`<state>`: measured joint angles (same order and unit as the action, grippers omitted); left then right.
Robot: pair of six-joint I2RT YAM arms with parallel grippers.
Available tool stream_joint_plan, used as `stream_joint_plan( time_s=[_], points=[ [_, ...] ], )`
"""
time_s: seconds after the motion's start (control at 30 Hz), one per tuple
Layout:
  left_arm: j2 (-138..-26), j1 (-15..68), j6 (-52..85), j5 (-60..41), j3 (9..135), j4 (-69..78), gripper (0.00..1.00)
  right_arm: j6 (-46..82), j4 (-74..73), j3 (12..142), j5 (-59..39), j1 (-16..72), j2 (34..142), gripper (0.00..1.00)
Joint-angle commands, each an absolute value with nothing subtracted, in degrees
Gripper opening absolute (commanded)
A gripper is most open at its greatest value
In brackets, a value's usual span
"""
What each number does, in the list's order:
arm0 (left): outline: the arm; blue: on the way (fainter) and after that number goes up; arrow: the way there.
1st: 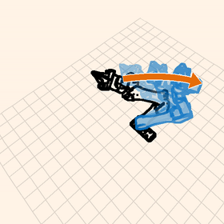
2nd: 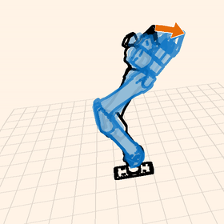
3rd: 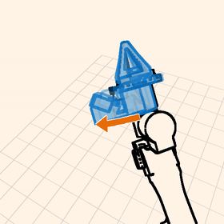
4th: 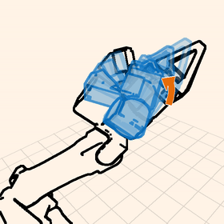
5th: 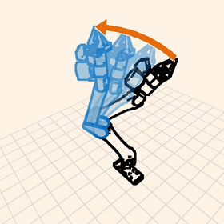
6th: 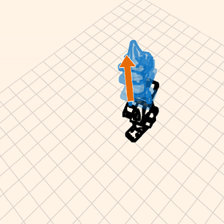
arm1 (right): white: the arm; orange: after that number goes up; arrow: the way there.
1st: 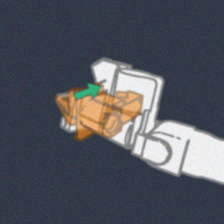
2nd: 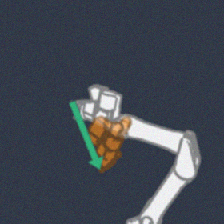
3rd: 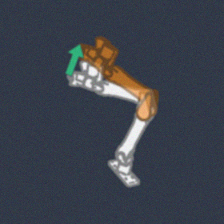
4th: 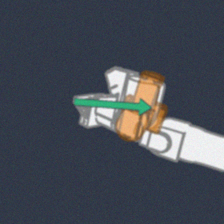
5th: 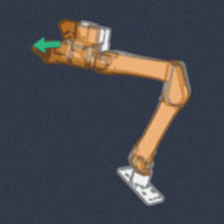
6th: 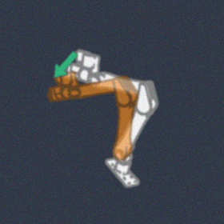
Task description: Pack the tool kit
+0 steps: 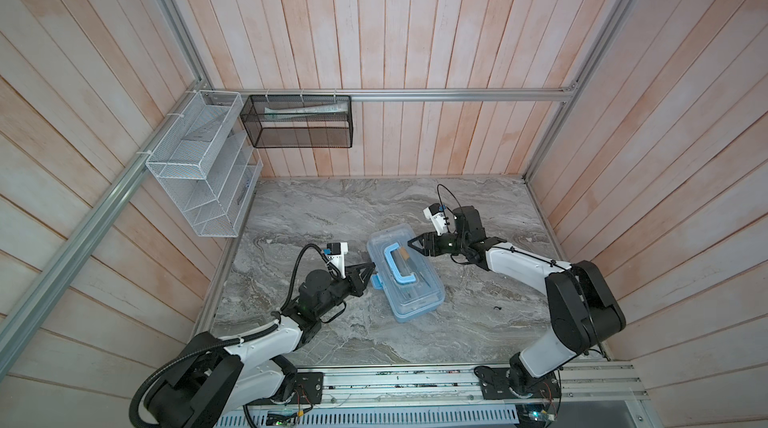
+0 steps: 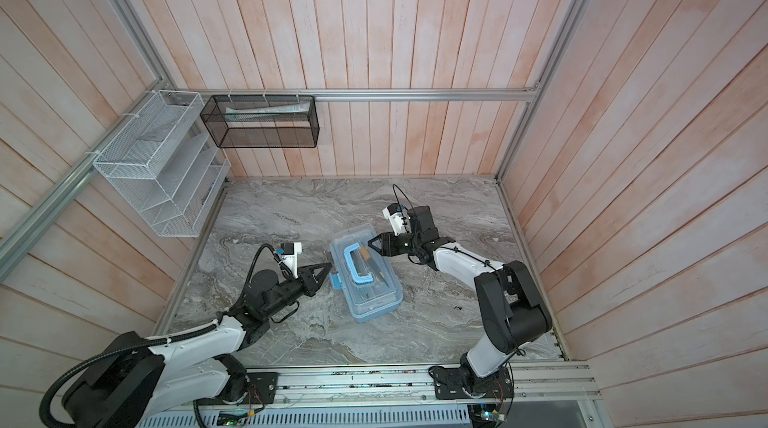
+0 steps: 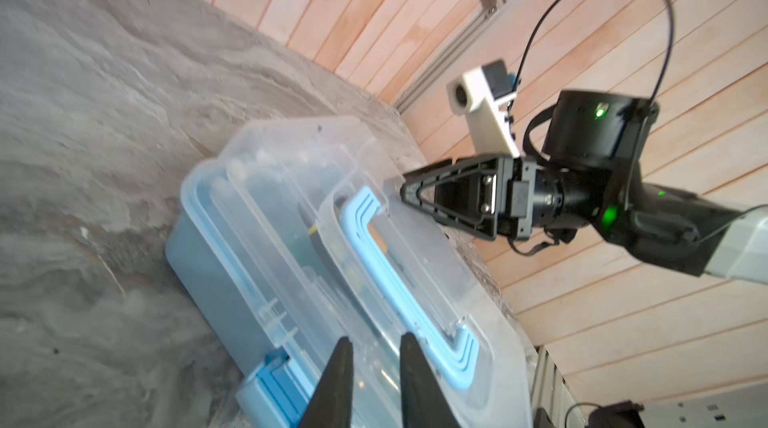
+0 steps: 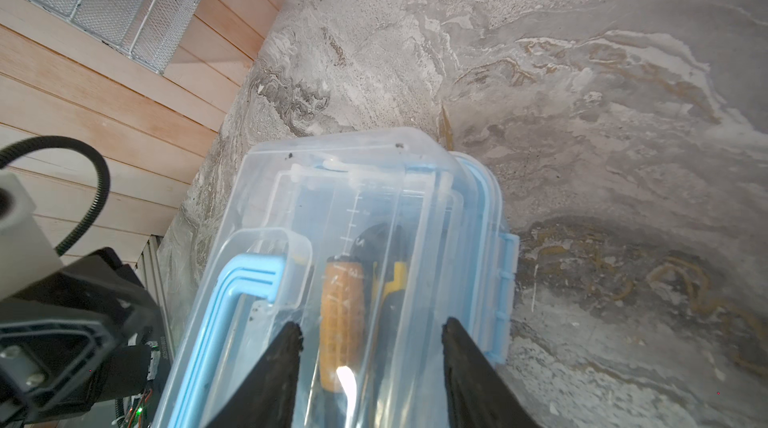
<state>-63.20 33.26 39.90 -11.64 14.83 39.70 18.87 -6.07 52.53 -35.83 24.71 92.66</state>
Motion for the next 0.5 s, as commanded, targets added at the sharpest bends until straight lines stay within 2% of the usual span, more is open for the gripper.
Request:
stream_joint_plan(
  time_s=[0.0, 0.33, 0.47],
  points=[
    [-59.83, 32.44, 36.56, -7.81, 15.27, 29.66, 0.23, 18.34, -2.36, 50.79, -36.61, 25.75, 93.5, 0.52],
    [-66.47, 31.82, 41.91, -6.54, 10.01, 33.77, 0.16, 18.11, -2.09, 51.2, -36.92, 25.75, 93.7, 0.52],
    [-71.3, 31.9, 40.85, -10.08, 12.24, 34.9, 0.09, 18.23, -2.28, 51.31, -36.89, 25.75, 93.87, 0.52]
  ],
)
